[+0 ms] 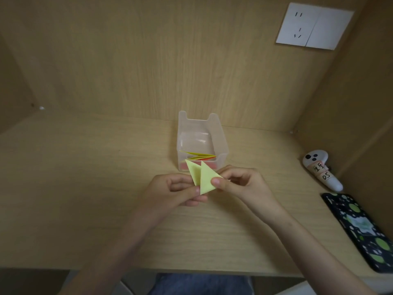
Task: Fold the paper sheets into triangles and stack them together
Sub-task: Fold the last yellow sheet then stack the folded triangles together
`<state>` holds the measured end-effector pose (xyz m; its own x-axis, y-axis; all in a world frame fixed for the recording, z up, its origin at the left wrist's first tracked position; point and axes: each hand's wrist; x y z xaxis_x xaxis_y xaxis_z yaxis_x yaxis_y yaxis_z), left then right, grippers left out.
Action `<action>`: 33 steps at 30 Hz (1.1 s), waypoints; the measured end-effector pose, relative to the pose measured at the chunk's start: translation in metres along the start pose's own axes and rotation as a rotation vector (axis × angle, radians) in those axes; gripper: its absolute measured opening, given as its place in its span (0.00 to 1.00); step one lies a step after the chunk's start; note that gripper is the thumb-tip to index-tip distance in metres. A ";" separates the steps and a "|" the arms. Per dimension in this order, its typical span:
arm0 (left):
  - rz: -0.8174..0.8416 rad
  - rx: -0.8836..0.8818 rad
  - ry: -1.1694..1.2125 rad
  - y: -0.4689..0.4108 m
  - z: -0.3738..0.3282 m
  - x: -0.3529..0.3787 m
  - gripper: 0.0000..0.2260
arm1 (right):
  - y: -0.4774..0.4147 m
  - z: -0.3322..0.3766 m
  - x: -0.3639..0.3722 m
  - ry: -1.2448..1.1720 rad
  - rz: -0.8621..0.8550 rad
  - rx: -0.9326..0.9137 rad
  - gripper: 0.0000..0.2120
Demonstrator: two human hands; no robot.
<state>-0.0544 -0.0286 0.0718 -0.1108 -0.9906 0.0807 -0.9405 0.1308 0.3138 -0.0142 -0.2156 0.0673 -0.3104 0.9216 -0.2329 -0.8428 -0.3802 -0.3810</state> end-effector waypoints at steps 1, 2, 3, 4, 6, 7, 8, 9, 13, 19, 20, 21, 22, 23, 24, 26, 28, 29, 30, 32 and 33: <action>0.001 0.005 0.008 0.000 -0.001 0.000 0.06 | -0.001 0.001 0.001 -0.009 0.000 0.016 0.09; -0.005 0.010 0.017 0.000 -0.001 0.001 0.06 | -0.002 0.002 0.001 -0.018 0.001 0.032 0.08; -0.021 0.019 0.026 0.000 -0.001 0.001 0.06 | -0.003 0.002 0.002 -0.024 0.005 0.048 0.08; -0.049 0.035 0.032 0.000 -0.001 0.001 0.06 | -0.003 0.002 0.002 -0.026 0.007 0.061 0.08; -0.126 0.082 0.068 -0.001 -0.002 0.002 0.06 | -0.004 0.001 0.002 -0.026 0.006 0.081 0.08; -0.155 0.102 0.095 -0.001 -0.002 0.002 0.06 | -0.003 0.001 0.003 -0.028 0.005 0.090 0.08; -0.176 0.118 0.118 -0.002 -0.002 0.002 0.05 | -0.003 0.000 0.004 -0.028 0.001 0.099 0.08; -0.192 0.127 0.137 -0.001 -0.002 0.002 0.05 | -0.003 0.000 0.005 -0.031 -0.002 0.106 0.08; -0.268 0.131 0.169 -0.002 -0.001 0.003 0.08 | -0.002 -0.001 0.008 -0.048 -0.002 0.118 0.08; -0.318 0.143 0.214 -0.003 -0.002 0.005 0.06 | -0.001 -0.001 0.011 -0.077 -0.024 0.121 0.03; -0.315 0.146 0.218 -0.002 -0.002 0.006 0.07 | -0.001 0.000 0.012 -0.117 -0.040 0.121 0.05; -0.311 0.148 0.224 -0.002 -0.003 0.006 0.07 | -0.001 0.000 0.011 -0.158 -0.047 0.130 0.09; -0.306 0.148 0.233 -0.001 -0.003 0.006 0.07 | -0.001 0.000 0.011 -0.189 -0.046 0.146 0.12; -0.302 0.144 0.246 -0.001 -0.003 0.006 0.07 | -0.001 0.001 0.011 -0.210 -0.046 0.167 0.13; -0.300 0.139 0.259 0.000 -0.003 0.006 0.07 | -0.001 0.002 0.012 -0.225 -0.041 0.190 0.11; -0.301 0.133 0.268 0.000 -0.004 0.005 0.07 | -0.001 0.003 0.014 -0.241 -0.038 0.240 0.10; -0.305 0.131 0.265 0.001 -0.004 0.005 0.07 | -0.001 0.005 0.016 -0.262 -0.039 0.258 0.08; -0.306 0.129 0.264 0.001 -0.004 0.006 0.07 | -0.001 0.006 0.016 -0.268 -0.040 0.255 0.06; -0.307 0.126 0.266 0.001 -0.004 0.006 0.07 | -0.001 0.006 0.016 -0.267 -0.041 0.249 0.04; -0.312 0.123 0.271 0.002 -0.004 0.006 0.07 | -0.001 0.008 0.016 -0.255 -0.049 0.240 0.03; -0.315 0.121 0.274 0.002 -0.004 0.006 0.08 | -0.001 0.008 0.016 -0.249 -0.053 0.237 0.03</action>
<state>-0.0553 -0.0341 0.0768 0.2620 -0.9317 0.2517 -0.9474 -0.1986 0.2512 -0.0222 -0.1998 0.0712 -0.3361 0.9416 0.0180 -0.9305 -0.3290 -0.1611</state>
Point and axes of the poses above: each hand's wrist, its own y-axis away from the middle knuckle, its own x-axis out of the palm, z = x × y, and after that the axes turned 11 degrees about -x, right-handed
